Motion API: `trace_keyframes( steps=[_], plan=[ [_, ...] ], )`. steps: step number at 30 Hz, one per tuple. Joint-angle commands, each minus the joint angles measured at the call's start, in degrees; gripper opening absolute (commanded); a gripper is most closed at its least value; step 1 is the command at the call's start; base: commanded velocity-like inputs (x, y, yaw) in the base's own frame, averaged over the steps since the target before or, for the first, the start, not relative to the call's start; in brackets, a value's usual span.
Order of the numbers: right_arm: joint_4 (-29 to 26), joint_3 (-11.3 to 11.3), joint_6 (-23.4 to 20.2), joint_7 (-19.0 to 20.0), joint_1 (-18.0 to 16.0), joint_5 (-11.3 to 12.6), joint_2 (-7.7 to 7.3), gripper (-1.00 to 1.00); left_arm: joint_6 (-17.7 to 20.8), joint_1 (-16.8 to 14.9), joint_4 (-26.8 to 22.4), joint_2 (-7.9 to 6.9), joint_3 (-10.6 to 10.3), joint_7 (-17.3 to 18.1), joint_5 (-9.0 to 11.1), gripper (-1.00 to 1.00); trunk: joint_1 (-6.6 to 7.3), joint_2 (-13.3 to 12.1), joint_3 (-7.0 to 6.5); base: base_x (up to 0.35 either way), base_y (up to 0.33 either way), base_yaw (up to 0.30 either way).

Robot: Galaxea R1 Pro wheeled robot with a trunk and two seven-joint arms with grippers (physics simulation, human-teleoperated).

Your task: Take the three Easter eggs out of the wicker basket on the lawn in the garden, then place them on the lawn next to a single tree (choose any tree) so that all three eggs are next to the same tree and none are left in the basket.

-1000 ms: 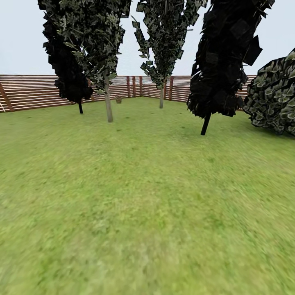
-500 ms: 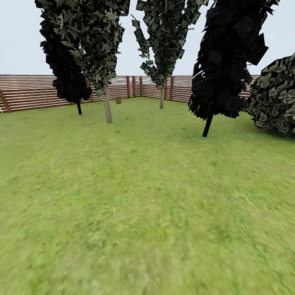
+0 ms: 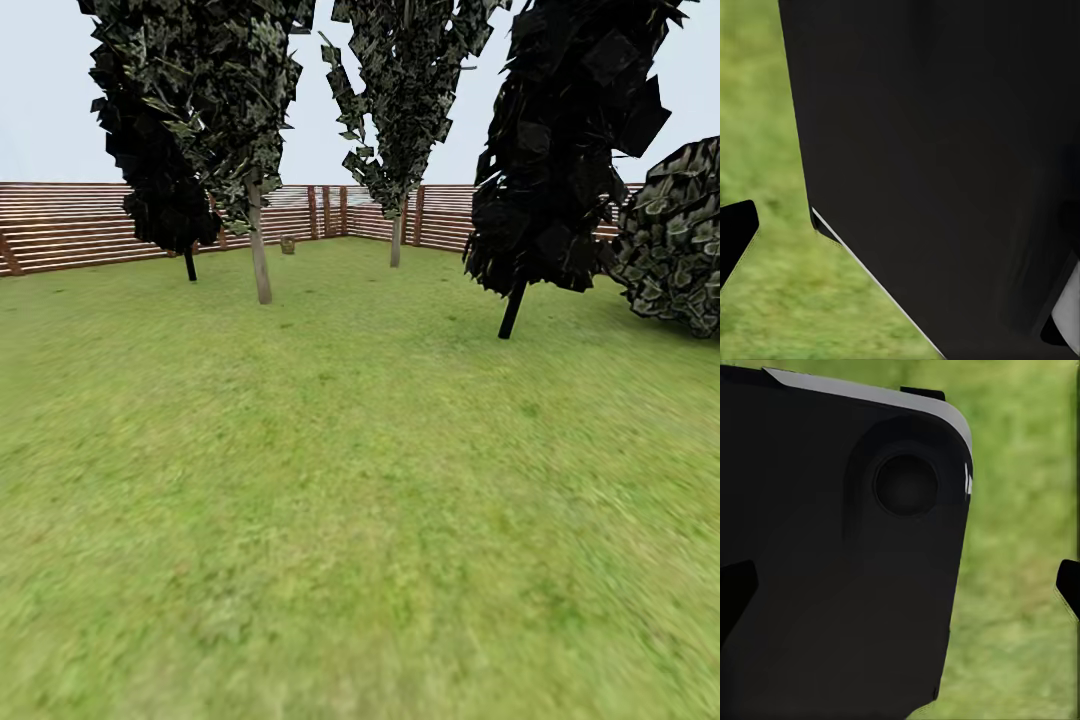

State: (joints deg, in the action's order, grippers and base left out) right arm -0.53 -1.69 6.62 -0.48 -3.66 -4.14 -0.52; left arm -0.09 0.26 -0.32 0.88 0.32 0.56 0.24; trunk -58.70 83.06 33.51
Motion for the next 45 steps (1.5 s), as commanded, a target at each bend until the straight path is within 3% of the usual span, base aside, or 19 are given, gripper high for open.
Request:
trace_keyframes(
  steps=[1,45],
  plan=[
    [0.04,-0.12,0.15,-0.05,-0.03,-0.43,-0.01,1.0,0.0,0.0,-0.03,0.0,0.03,0.06,0.03,1.0,-0.03,0.02,0.04,0.325,0.0,0.0],
    [0.05,-0.16,0.15,-0.05,-0.03,-0.43,-0.01,1.0,-0.02,0.0,-0.03,0.0,0.03,0.06,0.09,1.0,-0.03,0.02,0.04,0.325,0.0,0.0]
  ],
)
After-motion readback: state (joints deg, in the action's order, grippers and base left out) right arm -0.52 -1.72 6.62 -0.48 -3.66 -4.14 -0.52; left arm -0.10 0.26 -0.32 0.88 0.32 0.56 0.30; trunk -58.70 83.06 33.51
